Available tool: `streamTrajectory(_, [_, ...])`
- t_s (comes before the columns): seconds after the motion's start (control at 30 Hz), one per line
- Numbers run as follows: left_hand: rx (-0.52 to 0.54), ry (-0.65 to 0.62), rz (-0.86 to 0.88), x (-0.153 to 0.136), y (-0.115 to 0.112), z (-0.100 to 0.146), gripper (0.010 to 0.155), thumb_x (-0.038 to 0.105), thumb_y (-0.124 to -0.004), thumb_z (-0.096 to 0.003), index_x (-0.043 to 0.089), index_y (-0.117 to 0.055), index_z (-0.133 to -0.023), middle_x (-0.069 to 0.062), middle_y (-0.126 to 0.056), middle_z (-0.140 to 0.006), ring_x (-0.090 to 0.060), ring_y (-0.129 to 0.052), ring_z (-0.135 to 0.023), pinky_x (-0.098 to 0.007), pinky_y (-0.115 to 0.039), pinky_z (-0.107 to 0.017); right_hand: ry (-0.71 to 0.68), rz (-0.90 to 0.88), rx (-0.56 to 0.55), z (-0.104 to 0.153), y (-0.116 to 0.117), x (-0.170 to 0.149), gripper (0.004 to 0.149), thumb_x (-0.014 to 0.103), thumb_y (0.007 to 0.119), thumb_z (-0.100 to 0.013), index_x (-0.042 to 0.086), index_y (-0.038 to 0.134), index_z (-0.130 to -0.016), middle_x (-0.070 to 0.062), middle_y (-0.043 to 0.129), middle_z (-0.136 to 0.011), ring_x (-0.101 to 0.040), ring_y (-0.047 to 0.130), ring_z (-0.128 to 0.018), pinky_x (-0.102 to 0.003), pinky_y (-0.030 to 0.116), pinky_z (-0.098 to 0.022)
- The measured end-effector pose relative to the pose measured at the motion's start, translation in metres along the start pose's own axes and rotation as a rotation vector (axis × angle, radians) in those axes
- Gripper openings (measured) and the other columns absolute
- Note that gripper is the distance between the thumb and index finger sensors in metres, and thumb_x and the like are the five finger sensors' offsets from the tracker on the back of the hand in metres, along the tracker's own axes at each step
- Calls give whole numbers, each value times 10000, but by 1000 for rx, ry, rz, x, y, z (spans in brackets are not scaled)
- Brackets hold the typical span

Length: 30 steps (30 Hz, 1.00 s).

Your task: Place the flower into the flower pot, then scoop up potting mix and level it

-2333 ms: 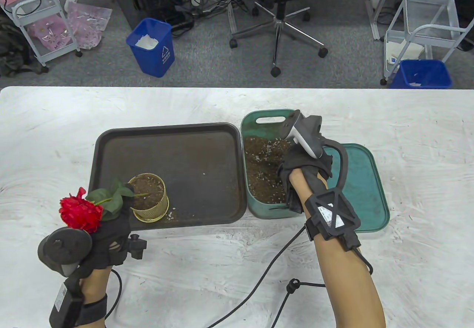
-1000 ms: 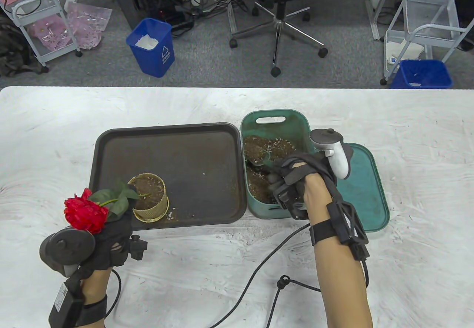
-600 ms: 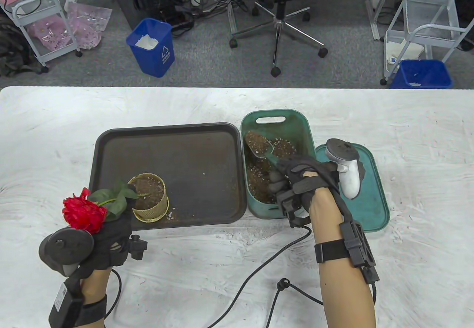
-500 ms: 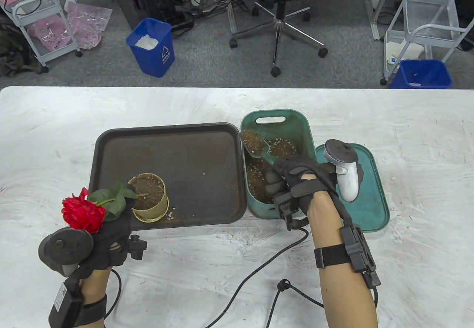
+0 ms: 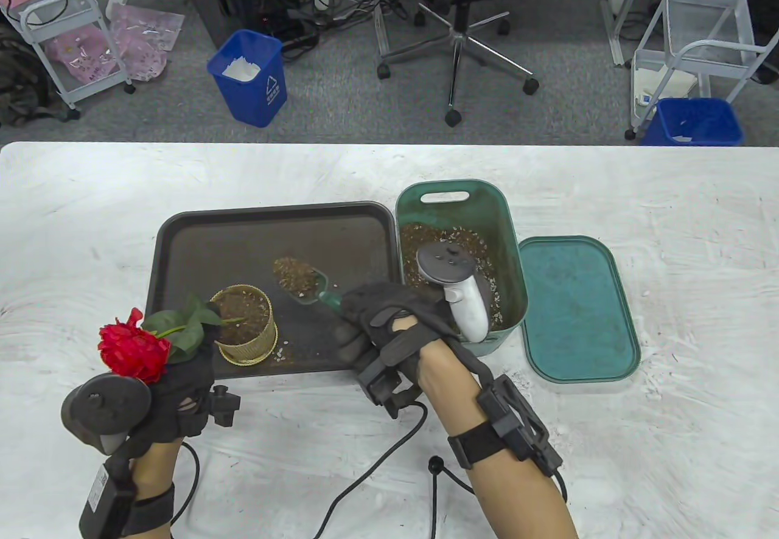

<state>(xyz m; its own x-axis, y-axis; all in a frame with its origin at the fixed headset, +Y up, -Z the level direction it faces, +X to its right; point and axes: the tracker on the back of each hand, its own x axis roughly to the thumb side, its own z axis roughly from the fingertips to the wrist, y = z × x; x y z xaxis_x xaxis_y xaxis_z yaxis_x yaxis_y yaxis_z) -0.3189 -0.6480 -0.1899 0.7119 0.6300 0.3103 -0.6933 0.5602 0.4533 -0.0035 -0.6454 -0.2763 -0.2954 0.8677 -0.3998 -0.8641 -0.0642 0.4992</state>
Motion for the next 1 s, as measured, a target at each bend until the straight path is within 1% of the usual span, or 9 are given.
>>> streamTrajectory(0.2, [19,13,3,-4,4,-1,439,390,-758,-367,250,-892,-761,9,-988,-653,-267,-1053,-439,-439,-872,-442,46,78,27,-31,31,-8,541,306,738,-411,-20,704,-842,-148,996,-556,-290,1106,-252,-396,983,-106])
streamTrajectory(0.27, [26,20,8,-6,5,-1,438,390,-757,-365,248,-894,-757,10,-990,-649,-263,-1055,-435,-436,-874,-441,50,122,20,-37,36,-8,539,305,739,-411,-15,710,-843,-147,996,-552,-288,1103,-247,-397,979,-106])
streamTrajectory(0.37, [31,45,37,-11,7,-1,439,394,-754,-364,247,-893,-754,12,-989,-646,-264,-1055,-434,-436,-874,-441,33,223,-26,-44,40,-4,523,316,737,-414,8,733,-836,-132,1005,-523,-267,1091,-208,-386,964,-79])
streamTrajectory(0.43, [31,59,62,-13,6,-1,438,399,-756,-367,243,-894,-753,9,-990,-643,-266,-1054,-432,-439,-872,-441,11,287,-83,-45,42,1,502,332,745,-420,28,772,-819,-123,1019,-470,-254,1076,-154,-380,947,-41])
streamTrajectory(0.5, [32,65,65,-14,7,-1,438,402,-755,-370,240,-892,-754,10,-989,-643,-267,-1053,-432,-439,-872,-440,-34,425,-158,-45,46,9,492,352,756,-418,56,802,-808,-102,1029,-429,-227,1062,-113,-364,934,-11])
streamTrajectory(0.6, [32,71,70,-14,7,-2,438,403,-755,-370,239,-891,-753,9,-989,-642,-265,-1054,-431,-438,-873,-439,-94,587,-235,-45,57,21,483,370,787,-410,80,839,-793,-87,1038,-380,-209,1042,-69,-359,917,19])
streamTrajectory(0.7, [29,105,122,-17,5,-2,437,405,-756,-371,239,-891,-752,12,-990,-638,-261,-1055,-426,-434,-875,-436,-161,755,-280,-43,70,30,479,376,801,-403,94,858,-785,-81,1043,-352,-205,1027,-45,-364,907,32])
streamTrajectory(0.83, [21,166,209,-26,5,-2,438,424,-771,-386,229,-889,-760,-3,-991,-624,-254,-1049,-400,-430,-875,-425,-241,922,-319,-37,83,36,478,374,805,-397,104,863,-788,-84,1049,-347,-207,1020,-44,-372,902,29])
streamTrajectory(1.0, [50,239,300,-34,5,-1,440,445,-847,-403,202,-893,-767,-11,-998,-596,-241,-1050,-358,-424,-882,-398,-322,1052,-346,-31,96,33,485,374,802,-395,109,854,-798,-89,1050,-366,-219,1026,-63,-380,905,14])
